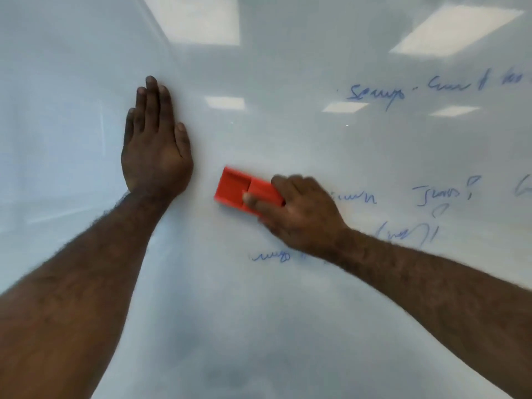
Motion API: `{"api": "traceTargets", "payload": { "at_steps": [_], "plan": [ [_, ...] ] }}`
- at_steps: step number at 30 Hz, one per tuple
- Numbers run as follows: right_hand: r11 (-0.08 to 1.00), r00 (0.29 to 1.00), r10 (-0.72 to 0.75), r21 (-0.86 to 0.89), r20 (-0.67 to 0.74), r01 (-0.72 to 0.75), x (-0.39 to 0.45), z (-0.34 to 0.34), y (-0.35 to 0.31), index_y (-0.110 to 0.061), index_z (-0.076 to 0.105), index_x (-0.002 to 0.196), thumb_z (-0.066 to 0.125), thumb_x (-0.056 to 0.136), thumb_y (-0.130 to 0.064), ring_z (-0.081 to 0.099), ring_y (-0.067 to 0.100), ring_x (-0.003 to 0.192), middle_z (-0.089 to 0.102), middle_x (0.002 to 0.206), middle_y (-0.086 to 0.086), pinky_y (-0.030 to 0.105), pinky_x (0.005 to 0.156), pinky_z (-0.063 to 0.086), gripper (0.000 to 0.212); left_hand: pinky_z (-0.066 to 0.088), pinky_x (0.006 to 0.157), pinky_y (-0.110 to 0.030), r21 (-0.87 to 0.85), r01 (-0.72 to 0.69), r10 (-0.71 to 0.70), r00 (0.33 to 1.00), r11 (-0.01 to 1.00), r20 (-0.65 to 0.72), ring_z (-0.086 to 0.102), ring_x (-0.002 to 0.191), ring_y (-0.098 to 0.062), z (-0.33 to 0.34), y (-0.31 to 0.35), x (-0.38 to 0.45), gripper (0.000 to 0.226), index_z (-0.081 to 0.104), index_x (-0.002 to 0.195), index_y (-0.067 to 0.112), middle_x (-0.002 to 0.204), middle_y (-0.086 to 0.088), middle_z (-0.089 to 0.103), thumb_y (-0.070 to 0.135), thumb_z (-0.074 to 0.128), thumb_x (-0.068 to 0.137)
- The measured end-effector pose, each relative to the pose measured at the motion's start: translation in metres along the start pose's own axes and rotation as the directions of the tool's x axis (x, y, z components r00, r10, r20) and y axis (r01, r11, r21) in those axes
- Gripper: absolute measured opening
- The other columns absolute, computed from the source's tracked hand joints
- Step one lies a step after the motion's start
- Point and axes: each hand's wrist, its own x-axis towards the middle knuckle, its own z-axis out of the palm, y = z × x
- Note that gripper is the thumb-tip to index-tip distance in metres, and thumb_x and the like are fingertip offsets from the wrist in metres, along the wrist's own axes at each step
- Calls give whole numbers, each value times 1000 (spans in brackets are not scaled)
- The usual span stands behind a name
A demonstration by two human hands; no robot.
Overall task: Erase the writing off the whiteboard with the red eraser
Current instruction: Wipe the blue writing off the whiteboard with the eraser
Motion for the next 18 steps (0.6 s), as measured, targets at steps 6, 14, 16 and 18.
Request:
{"api": "traceTargets", "payload": {
  "at_steps": [6,14,16,18],
  "plan": [
    [854,829,-511,30,226,519,-4,-31,41,-27,61,129,50,98,-15,56,29,75,64,105,14,36,63,45,35,5,123,-32,-23,-5,6,999,1000,32,7,153,-20,-4,1,-17,57,14,157,7,166,-8,9,27,23,105],
    [853,844,496,-67,-202,-518,97,-81,196,-25,49,139,46,89,-56,53,35,113,57,128,16,40,95,43,59,3,123,-30,-20,-11,11,1000,1000,-1,6,153,-19,1,-1,-16,57,13,158,9,166,-7,9,29,22,105],
    [765,753,616,-55,-232,-642,99,-64,168,-27,45,143,46,89,-54,51,31,116,53,131,13,35,95,40,61,3,123,-30,-16,-7,7,1000,1000,-12,6,153,-19,1,-2,-15,57,12,158,10,166,-7,9,29,22,105],
    [808,801,557,-78,-221,-584,88,-42,115,-26,44,145,49,90,-47,51,33,108,52,123,16,37,88,43,59,3,123,-30,-10,-17,17,1000,1000,-11,6,153,-19,2,-2,-16,57,12,158,10,166,-7,9,30,21,106]
  ]
}}
